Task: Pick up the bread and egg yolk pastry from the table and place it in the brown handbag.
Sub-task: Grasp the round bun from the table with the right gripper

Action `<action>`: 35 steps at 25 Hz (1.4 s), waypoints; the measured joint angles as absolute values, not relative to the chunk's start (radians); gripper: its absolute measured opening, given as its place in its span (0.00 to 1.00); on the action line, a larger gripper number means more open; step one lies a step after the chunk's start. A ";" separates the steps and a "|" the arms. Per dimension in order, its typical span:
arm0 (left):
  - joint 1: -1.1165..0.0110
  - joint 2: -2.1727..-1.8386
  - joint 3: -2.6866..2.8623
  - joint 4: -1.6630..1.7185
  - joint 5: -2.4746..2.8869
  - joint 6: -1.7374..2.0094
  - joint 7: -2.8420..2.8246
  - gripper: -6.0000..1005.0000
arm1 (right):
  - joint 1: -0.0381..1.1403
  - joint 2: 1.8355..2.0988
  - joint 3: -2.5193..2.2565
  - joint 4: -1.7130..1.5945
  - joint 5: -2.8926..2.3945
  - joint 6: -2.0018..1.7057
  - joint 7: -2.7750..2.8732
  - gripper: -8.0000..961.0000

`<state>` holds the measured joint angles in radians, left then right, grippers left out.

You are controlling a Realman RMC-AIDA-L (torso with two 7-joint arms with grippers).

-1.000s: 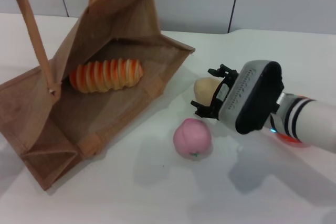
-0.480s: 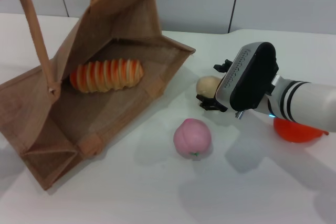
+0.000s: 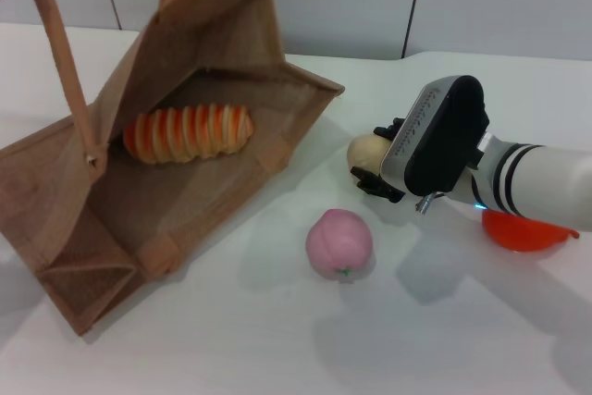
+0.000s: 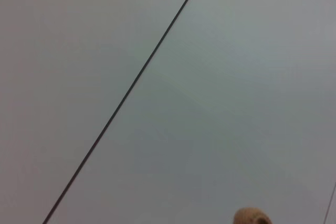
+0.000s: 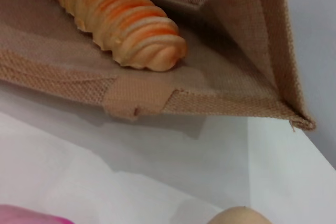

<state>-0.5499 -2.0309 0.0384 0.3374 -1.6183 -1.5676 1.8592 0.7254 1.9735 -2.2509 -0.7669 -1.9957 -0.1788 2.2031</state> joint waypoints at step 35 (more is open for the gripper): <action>-0.571 -2.029 0.049 0.336 -1.579 -1.557 1.859 0.22 | 0.700 1.966 -2.244 -0.837 -1.996 -0.186 2.195 0.59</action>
<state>-0.5706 -2.0294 0.0490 0.3359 -1.5790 -1.5566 1.8592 0.7004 1.9660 -2.2444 -0.8367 -1.9959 -0.1861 2.1950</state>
